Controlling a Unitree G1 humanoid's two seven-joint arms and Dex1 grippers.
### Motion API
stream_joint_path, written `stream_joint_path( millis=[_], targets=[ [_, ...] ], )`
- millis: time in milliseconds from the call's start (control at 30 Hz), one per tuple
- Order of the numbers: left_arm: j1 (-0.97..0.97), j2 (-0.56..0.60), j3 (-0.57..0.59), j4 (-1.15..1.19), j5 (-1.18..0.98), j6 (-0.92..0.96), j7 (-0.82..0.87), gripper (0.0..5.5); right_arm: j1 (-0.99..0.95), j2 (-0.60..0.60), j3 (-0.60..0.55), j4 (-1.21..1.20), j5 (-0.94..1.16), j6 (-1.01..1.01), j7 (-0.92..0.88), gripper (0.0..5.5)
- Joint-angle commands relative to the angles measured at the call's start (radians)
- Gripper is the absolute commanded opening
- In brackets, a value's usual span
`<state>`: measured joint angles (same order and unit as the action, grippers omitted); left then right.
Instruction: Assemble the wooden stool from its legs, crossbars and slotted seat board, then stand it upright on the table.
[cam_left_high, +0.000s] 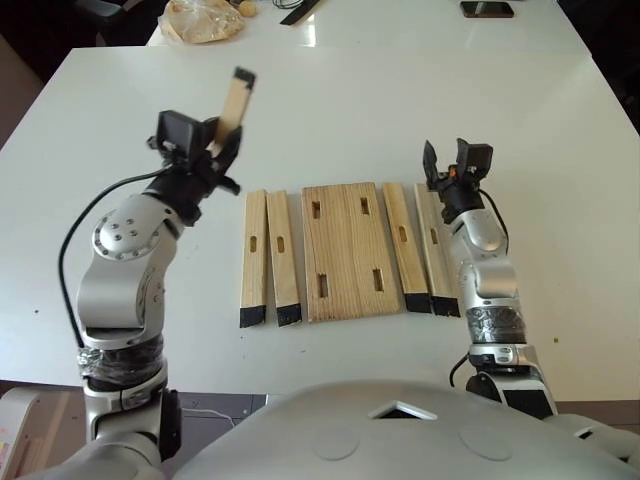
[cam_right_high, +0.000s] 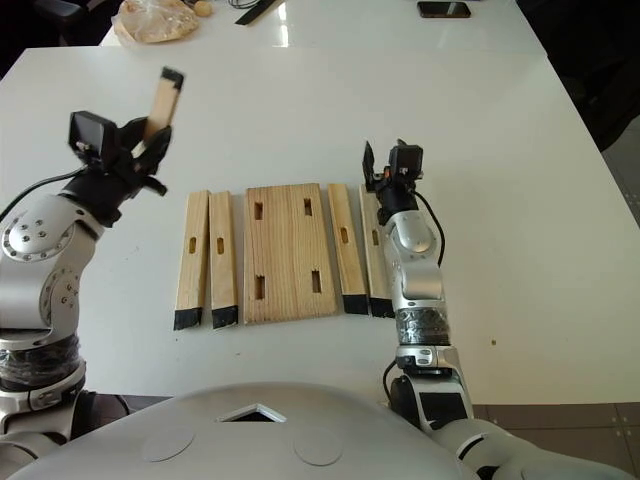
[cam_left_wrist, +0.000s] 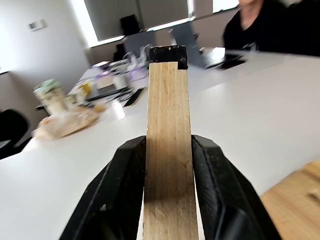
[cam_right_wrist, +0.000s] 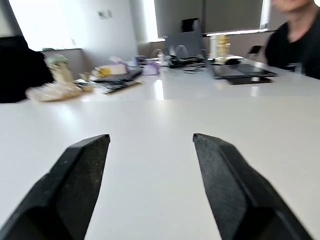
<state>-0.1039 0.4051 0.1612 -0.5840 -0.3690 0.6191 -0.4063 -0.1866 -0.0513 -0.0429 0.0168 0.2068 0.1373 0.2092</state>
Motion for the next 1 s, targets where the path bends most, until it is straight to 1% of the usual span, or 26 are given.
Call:
stream_joint_path(
  millis=[33, 133, 233, 333, 467, 667, 1000],
  targets=[
    [-0.022, -0.091, 0.068, -0.015, -0.347, 0.037, -0.117, 1.32, -0.058, -0.128, 0.012, -0.291, 0.379, 0.322, 0.287, 3.06],
    [-0.025, -0.061, 0.063, 0.049, -0.394, 0.010, -0.205, 1.32, -0.096, -0.272, -0.005, -0.360, 0.590, 0.503, 0.486, 3.06],
    [-0.045, -0.014, 0.039, 0.071, -0.454, 0.026, -0.303, 1.32, -0.126, -0.397, -0.021, -0.389, 0.727, 0.623, 0.635, 3.06],
    [-0.057, 0.019, 0.032, 0.081, -0.507, 0.048, -0.351, 1.32, -0.155, -0.454, -0.022, -0.391, 0.779, 0.676, 0.686, 3.06],
    [-0.054, 0.053, 0.035, 0.061, -0.607, 0.091, -0.388, 1.32, -0.179, -0.475, -0.023, -0.385, 0.803, 0.701, 0.700, 3.06],
    [-0.037, 0.117, 0.032, 0.022, -0.744, 0.157, -0.427, 1.32, -0.219, -0.476, -0.026, -0.380, 0.833, 0.721, 0.702, 3.06],
    [-0.014, 0.148, -0.016, 0.029, -0.741, 0.149, -0.444, 1.32, -0.243, -0.466, 0.007, -0.390, 0.857, 0.736, 0.743, 3.06]
  ],
)
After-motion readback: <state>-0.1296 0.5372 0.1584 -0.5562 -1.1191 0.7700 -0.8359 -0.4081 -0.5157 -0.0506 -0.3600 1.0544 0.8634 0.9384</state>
